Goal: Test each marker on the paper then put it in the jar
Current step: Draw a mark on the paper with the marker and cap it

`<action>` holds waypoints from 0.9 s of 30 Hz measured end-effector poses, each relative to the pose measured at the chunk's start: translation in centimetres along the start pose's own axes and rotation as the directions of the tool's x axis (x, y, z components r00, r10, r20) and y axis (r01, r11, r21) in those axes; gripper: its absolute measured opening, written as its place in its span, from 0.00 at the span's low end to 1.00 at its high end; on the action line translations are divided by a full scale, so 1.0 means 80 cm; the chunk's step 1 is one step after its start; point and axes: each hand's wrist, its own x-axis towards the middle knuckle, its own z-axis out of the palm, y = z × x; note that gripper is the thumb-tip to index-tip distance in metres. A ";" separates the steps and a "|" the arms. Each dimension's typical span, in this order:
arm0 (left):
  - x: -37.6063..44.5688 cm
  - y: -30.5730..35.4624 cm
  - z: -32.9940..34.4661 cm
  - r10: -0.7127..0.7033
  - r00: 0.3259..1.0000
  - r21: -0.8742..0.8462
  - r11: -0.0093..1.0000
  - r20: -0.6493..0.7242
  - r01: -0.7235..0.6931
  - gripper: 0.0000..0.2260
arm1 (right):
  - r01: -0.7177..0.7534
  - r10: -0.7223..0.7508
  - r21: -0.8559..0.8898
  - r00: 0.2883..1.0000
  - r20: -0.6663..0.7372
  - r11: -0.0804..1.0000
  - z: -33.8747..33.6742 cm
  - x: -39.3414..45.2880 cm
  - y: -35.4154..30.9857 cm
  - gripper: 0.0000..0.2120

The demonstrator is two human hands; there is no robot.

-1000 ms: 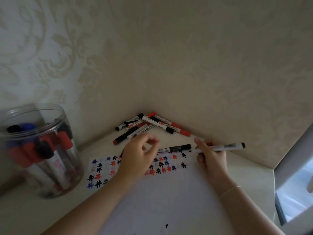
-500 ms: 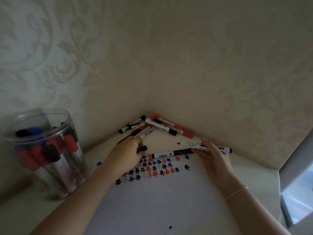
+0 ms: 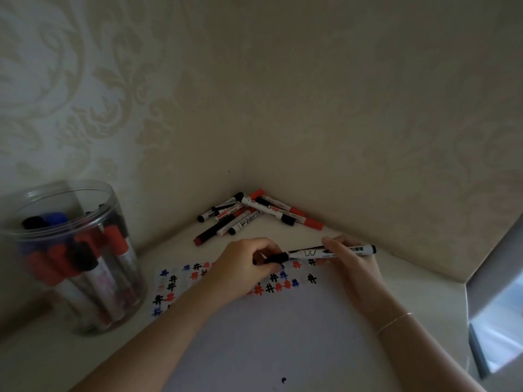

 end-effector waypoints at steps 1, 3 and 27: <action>-0.001 0.000 0.001 0.004 1.000 0.000 1.000 0.004 -0.004 0.08 | 0.009 -0.009 -0.012 1.000 0.010 1.000 0.001 0.000 0.000 0.11; -0.002 0.002 0.004 0.030 1.000 0.013 0.999 0.009 -0.030 0.09 | 0.033 -0.031 -0.050 0.999 0.035 0.998 0.003 -0.001 0.000 0.10; -0.014 0.015 0.032 -0.275 0.957 -0.515 0.810 0.091 0.281 0.12 | 0.241 -0.289 -0.334 0.952 -0.099 0.911 0.017 0.004 0.020 0.22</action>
